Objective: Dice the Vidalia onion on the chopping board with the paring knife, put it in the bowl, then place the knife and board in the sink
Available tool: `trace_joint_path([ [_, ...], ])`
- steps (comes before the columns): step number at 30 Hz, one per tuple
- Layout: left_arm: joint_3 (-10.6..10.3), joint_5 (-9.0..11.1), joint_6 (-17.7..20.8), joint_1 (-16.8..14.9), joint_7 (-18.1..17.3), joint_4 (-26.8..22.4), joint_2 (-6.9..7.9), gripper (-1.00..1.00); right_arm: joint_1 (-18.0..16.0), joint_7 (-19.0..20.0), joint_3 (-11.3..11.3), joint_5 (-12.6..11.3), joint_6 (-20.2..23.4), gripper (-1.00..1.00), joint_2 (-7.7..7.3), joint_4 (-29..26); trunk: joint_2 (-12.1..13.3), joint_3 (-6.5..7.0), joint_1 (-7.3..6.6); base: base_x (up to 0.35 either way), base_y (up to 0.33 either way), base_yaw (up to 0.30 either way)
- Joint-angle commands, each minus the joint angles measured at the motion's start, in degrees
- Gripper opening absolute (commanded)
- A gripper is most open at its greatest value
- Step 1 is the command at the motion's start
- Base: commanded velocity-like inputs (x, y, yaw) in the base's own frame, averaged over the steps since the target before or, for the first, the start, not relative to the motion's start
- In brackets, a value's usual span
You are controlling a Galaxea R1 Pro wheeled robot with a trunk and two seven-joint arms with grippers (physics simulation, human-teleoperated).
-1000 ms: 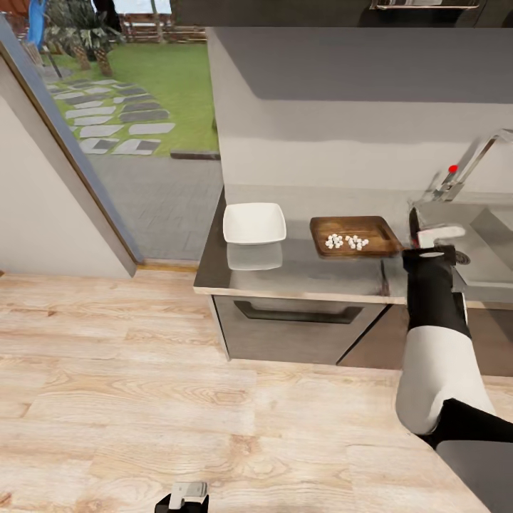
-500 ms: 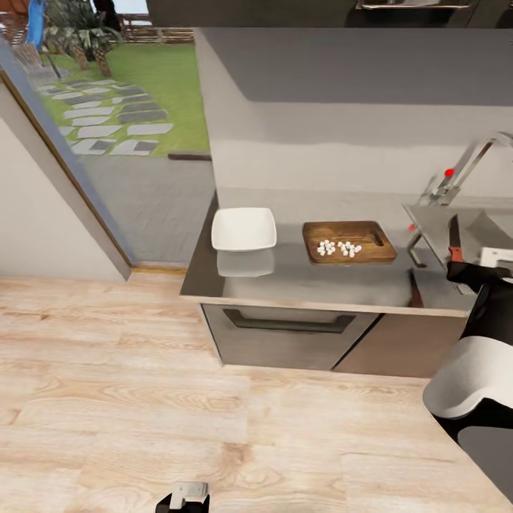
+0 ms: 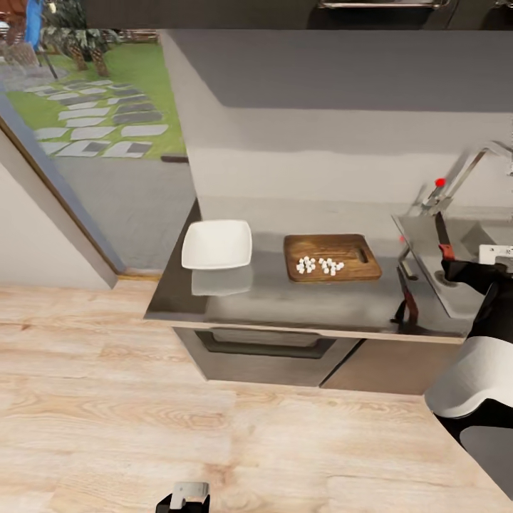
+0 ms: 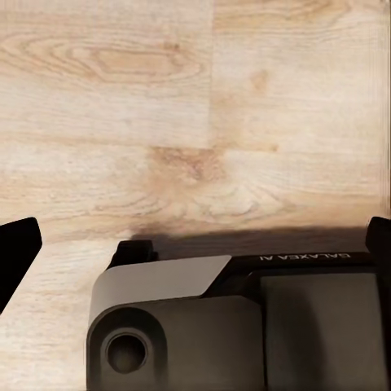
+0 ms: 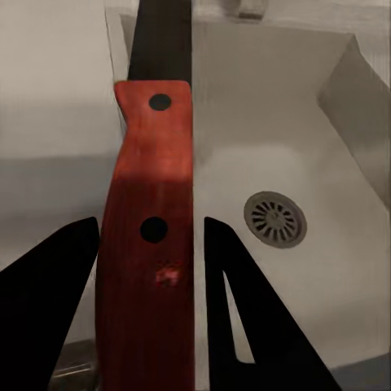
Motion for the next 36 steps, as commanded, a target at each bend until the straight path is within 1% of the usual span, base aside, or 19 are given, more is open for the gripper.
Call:
trace_joint_path([
  [1,-0.17,-0.1,-0.42,-0.12,0.33,0.3,-0.03,1.0,-0.06,1.37,-0.12,1.37,0.08,-1.0,-0.02,-0.08,-0.08,-0.07,0.04,0.121,-0.276,0.0],
  [4,-0.17,-0.1,-0.42,-0.12,0.33,0.31,-0.03,1.0,-0.06,2.62,-0.07,3.72,0.08,-1.0,0.02,-0.09,-0.08,-0.07,0.04,0.053,-0.3,0.0],
  [6,-0.17,-0.1,-0.42,-0.12,0.33,0.3,-0.03,1.0,-0.06,3.17,-0.06,4.85,0.08,-1.0,0.07,-0.08,-0.08,-0.07,0.04,0.015,-0.314,0.0],
  [15,-0.17,-0.1,-0.42,-0.12,0.34,0.32,-0.03,1.0,-0.06,4.21,0.08,5.54,0.08,-1.0,0.35,0.09,-0.08,-0.07,0.04,0.002,-0.319,0.0],
  [19,-0.17,-0.06,-0.42,-0.12,0.42,0.26,0.16,1.0,-0.06,4.26,0.2,6.5,0.08,-1.0,0.63,0.72,-0.08,-0.07,0.04,0.0,-0.314,0.0],
  [24,-0.17,-0.06,-0.42,-0.12,0.5,0.25,0.22,1.0,-0.06,4.19,0.21,6.72,0.08,-1.0,0.64,3.16,-0.08,-0.07,0.04,0.114,-0.213,0.0],
  [27,-0.17,-0.09,-0.42,-0.12,0.5,0.25,0.22,1.0,-0.06,4.22,0.21,7.82,0.03,-1.0,0.64,5.03,-0.08,-0.07,0.04,0.204,-0.22,0.0],
  [28,-0.14,-0.07,-0.42,-0.12,0.5,0.25,0.23,1.0,-0.06,4.22,0.21,8.41,0.01,-1.0,0.65,6.21,-0.08,-0.07,0.04,0.2,-0.205,0.0],
  [30,-0.14,-0.08,-0.42,-0.12,0.5,0.24,0.23,1.0,-0.06,4.2,0.21,8.85,-0.02,-1.0,0.66,8.02,-0.08,-0.07,0.04,0.122,-0.124,0.0],
  [31,-0.1,-0.05,-0.42,-0.12,0.5,0.24,0.23,1.0,-0.06,4.08,0.21,9.13,-0.17,-1.0,0.61,10.3,-0.08,-0.07,0.04,0.031,-0.032,0.0],
  [34,-0.1,-0.05,-0.42,-0.12,0.53,0.24,0.27,1.0,-0.06,3.96,0.15,9.36,-1.85,-1.0,0.59,12.77,-0.08,-0.07,0.04,0.013,-0.013,0.0],
  [36,-0.09,-0.06,-0.42,-0.12,0.55,0.24,0.25,1.0,-0.06,3.94,0.14,9.4,-2.6,-1.0,0.58,13.47,-0.08,-0.07,0.04,0.004,-0.004,0.0],
])
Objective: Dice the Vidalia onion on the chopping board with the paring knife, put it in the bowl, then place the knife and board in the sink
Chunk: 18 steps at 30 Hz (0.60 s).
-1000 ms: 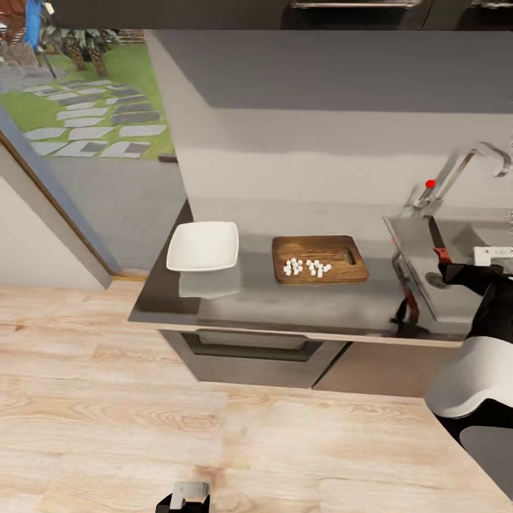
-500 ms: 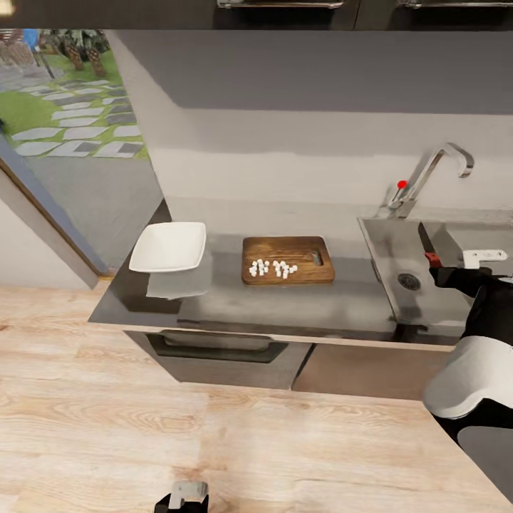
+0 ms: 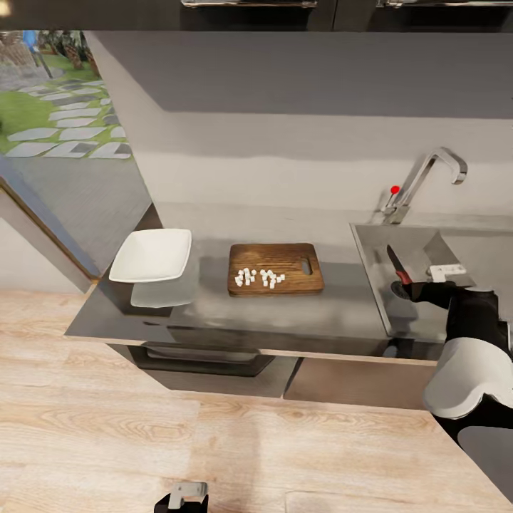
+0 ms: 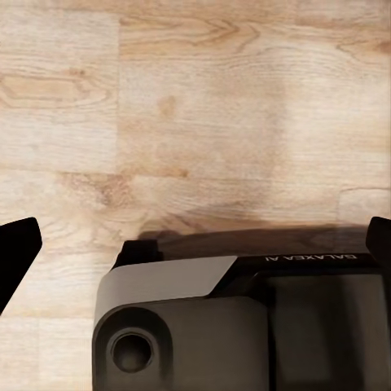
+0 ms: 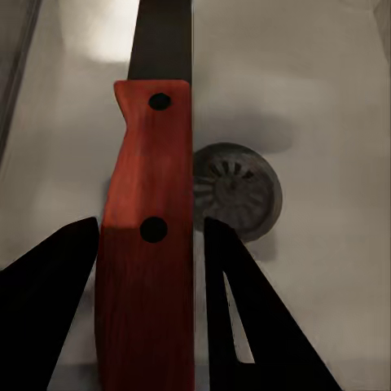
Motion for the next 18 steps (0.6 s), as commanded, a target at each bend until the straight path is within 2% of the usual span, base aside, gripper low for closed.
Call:
trace_joint_path([
  [1,-0.17,-0.11,-0.41,-0.11,0.32,0.27,-0.02,1.0,-0.07,0.41,-0.16,0.31,-0.23,-1.0,0.01,0.2,-0.08,-0.07,0.02,0.002,-0.002,0.0],
  [5,-0.16,-0.08,-0.43,-0.11,0.35,0.27,0.03,1.0,-0.07,0.35,-0.27,0.32,-0.92,-1.0,-0.05,2.8,-0.08,-0.07,0.02,0.0,0.0,0.0],
  [7,-0.15,-0.07,-0.44,-0.11,0.35,0.27,0.04,1.0,-0.07,-1.09,-0.37,0.35,-1.12,-1.0,-0.13,4.89,-0.08,-0.07,0.02,0.0,0.0,0.0],
  [10,-0.15,-0.07,-0.43,-0.11,0.41,0.27,0.04,1.0,-0.07,-3.28,-0.42,0.31,-1.42,-1.0,-0.16,5.41,-0.08,-0.07,0.02,0.0,0.0,0.0],
  [18,-0.17,-0.05,-0.41,-0.11,0.44,0.27,0.05,1.0,-0.07,-5.52,-0.57,0.26,-2.64,-1.0,-0.26,5.58,-0.08,-0.07,0.02,0.0,0.0,0.0],
])
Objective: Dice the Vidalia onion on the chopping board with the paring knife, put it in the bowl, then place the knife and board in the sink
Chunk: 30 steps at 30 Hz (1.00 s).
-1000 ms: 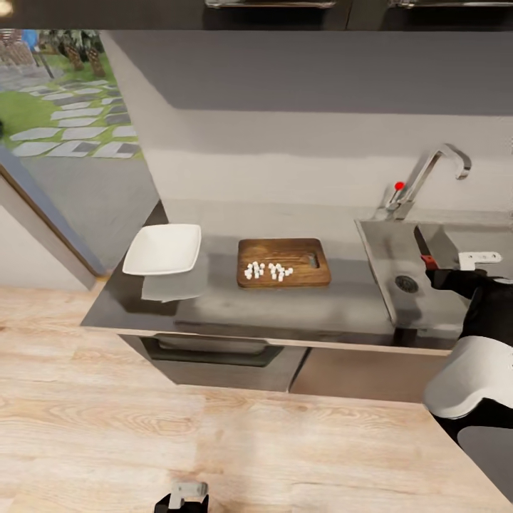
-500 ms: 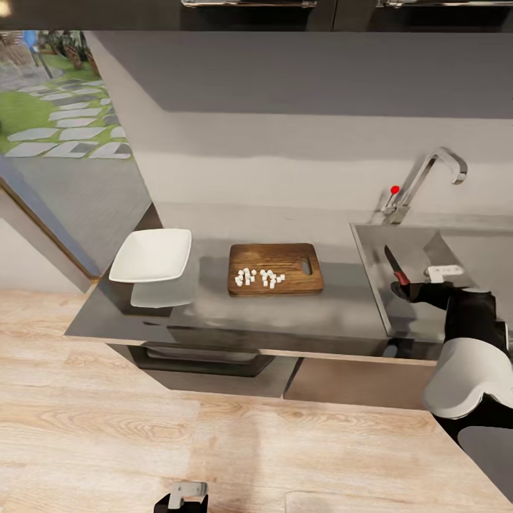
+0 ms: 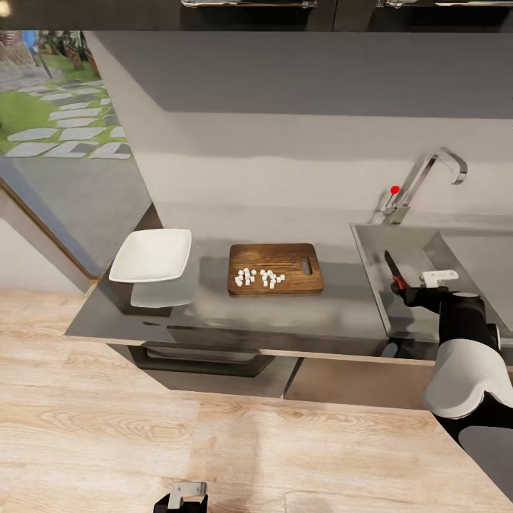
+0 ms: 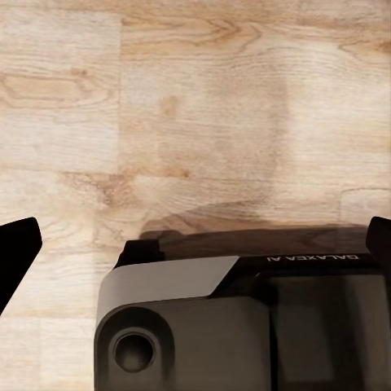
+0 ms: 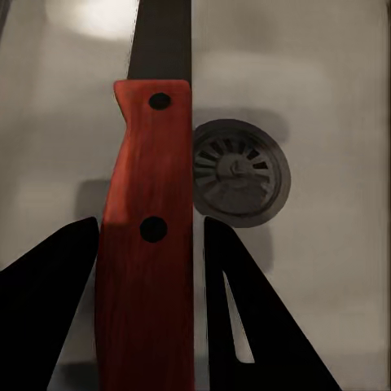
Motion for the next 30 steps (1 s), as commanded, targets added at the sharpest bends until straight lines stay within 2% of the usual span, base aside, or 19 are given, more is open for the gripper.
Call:
trace_joint_path([
  [1,-0.16,-0.09,-0.41,-0.11,0.3,0.27,-0.03,1.0,-0.05,0.36,-0.19,0.34,0.08,-1.0,0.02,-0.09,-0.08,-0.07,0.02,0.0,0.0,0.0],
  [14,-0.15,-0.09,-0.41,-0.11,0.3,0.27,-0.04,1.0,-0.07,-0.26,-0.11,0.3,-0.04,-1.0,0.15,0.91,-0.08,-0.07,0.02,0.0,0.0,0.0],
  [16,-0.15,-0.1,-0.41,-0.11,0.3,0.27,-0.04,1.0,-0.07,-2.61,-0.13,0.39,-0.73,-1.0,0.03,3.86,-0.08,-0.07,0.02,0.0,0.0,0.0],
  [18,-0.15,-0.1,-0.41,-0.11,0.3,0.27,-0.04,1.0,-0.07,-7.49,-0.11,0.34,-2.9,-1.0,-0.02,6.93,-0.08,-0.07,0.02,0.0,0.0,0.0],
  [21,-0.16,-0.09,-0.41,-0.11,0.3,0.27,-0.04,1.0,-0.07,-10.29,-0.07,0.3,-4.31,-1.0,-0.04,8.79,-0.08,-0.07,0.02,0.0,0.0,0.0],
  [30,-0.19,-0.11,-0.41,-0.11,0.3,0.27,-0.04,1.0,-0.07,-11.13,-0.05,0.29,-4.68,-1.0,-0.05,9.34,-0.08,-0.07,0.02,0.0,0.0,0.0],
])
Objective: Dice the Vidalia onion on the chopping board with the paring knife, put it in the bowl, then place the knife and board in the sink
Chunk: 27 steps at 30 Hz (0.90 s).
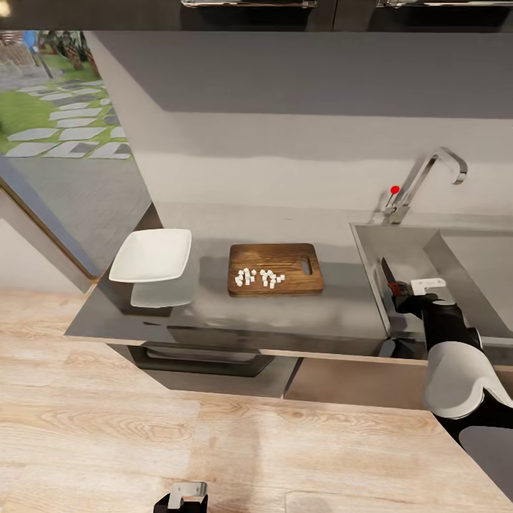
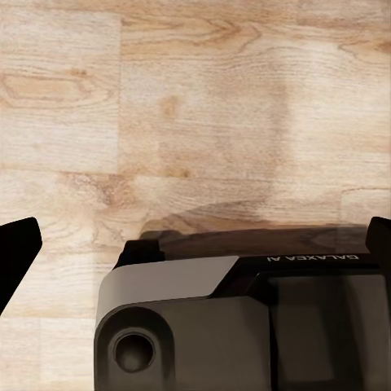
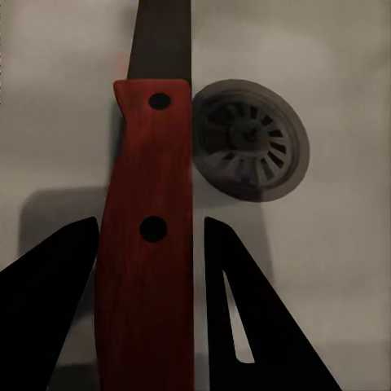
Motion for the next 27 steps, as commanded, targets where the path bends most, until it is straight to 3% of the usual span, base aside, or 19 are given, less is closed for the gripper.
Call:
trace_joint_path([
  [1,-0.17,-0.07,-0.41,-0.11,0.3,0.27,-0.03,1.0,-0.07,0.45,-0.29,0.45,0.06,1.0,0.06,-0.1,-0.08,-0.07,0.02,0.0,0.0,0.0],
  [17,-0.12,-0.08,-0.41,-0.11,0.26,0.27,-0.03,1.0,-0.07,0.86,-0.32,0.22,0.01,1.0,0.1,-0.89,-0.08,-0.07,0.02,0.0,0.0,0.0],
  [21,-0.12,-0.06,-0.41,-0.11,0.22,0.27,0.03,1.0,-0.07,0.52,-0.12,0.17,1.23,1.0,-0.06,-6.66,-0.08,-0.07,0.02,0.0,0.0,0.0],
  [24,-0.12,-0.06,-0.41,-0.11,0.22,0.27,0.05,1.0,-0.07,0.69,4.78,-0.01,8.68,1.0,0.28,-18.46,-0.08,-0.07,0.02,0.0,0.0,0.0],
  [25,-0.12,-0.08,-0.41,-0.11,0.22,0.27,0.06,1.0,-0.07,0.83,9.04,-0.53,13.43,1.0,0.36,-23.5,-0.08,-0.07,0.02,0.0,0.0,0.0],
  [27,-0.12,-0.1,-0.41,-0.11,0.22,0.27,0.06,1.0,-0.07,0.89,14.8,-2.77,19.52,1.0,0.41,-28.99,-0.08,-0.07,0.02,0.0,0.0,0.0],
])
